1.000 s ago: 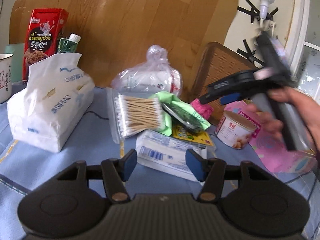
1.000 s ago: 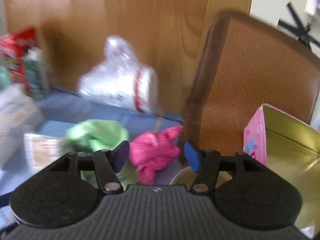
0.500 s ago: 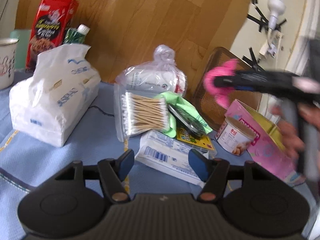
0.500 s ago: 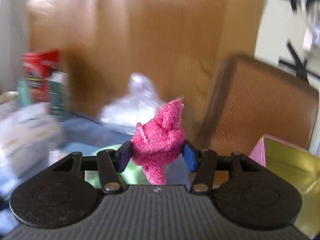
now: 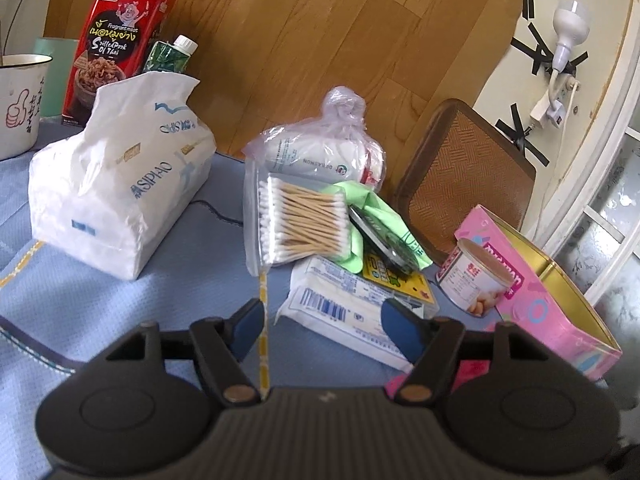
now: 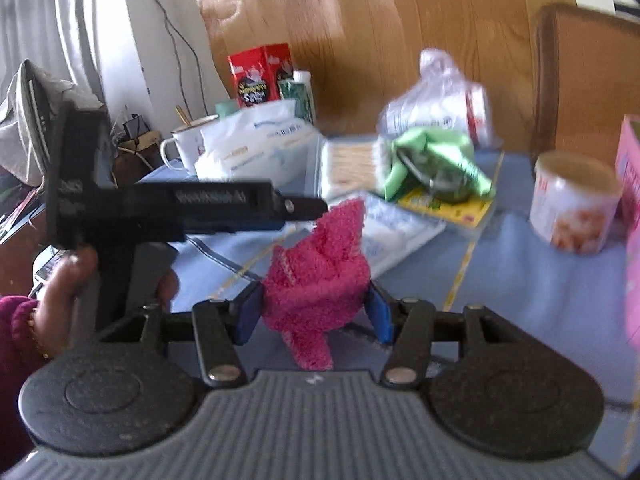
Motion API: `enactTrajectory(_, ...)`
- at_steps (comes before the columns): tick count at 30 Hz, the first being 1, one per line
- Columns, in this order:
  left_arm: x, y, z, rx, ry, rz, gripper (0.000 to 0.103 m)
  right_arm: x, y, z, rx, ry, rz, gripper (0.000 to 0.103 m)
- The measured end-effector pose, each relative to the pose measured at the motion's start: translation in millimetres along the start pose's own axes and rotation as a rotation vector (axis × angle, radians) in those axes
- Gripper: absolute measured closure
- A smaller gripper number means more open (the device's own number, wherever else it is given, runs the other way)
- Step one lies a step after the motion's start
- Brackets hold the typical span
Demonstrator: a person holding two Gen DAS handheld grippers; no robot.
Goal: Organize soft objects
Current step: 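Grasp the pink fuzzy cloth with the right gripper and lift it, then carry the pink cloth toward the pink tin with the right gripper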
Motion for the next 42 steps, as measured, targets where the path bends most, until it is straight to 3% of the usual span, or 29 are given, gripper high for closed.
enactTrajectory(4, 0.8, 0.7, -0.2, 0.005, 0.000, -0.006, 0.034, 7.8, -4.6, 8.6, -0.015, -0.014, 0.025, 0.034)
enactTrajectory(11, -0.4, 2.7, 2.0, 0.009, 0.008, -0.022, 0.034, 9.4, -16.7, 5.0, -0.062, -0.049, 0.064, 0.027)
enactTrajectory(19, -0.2, 3.7, 2.6, 0.014, 0.010, -0.030, 0.034, 10.2, -21.0, -0.2, -0.098, -0.079, 0.088, 0.025)
enactTrajectory(25, -0.5, 3.8, 2.1, 0.005, 0.002, -0.032, 0.028, 10.9, -23.7, -2.4, -0.107, -0.095, 0.106, 0.023)
enactTrajectory(42, 1.3, 5.1, -3.4, 0.011, -0.015, -0.040, 0.028, 11.8, -25.0, -1.7, -0.108, -0.102, 0.123, 0.023)
Point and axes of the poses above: each gripper's, at about its wrist camera, not at the fingertips, and z roughly the way its jaws point, y to its left, x to its underside, the point moved 3 cm from there along z, roughly the way its jaws point, and after that the axes turned 13 degrees about y, right-handed, at the moved point
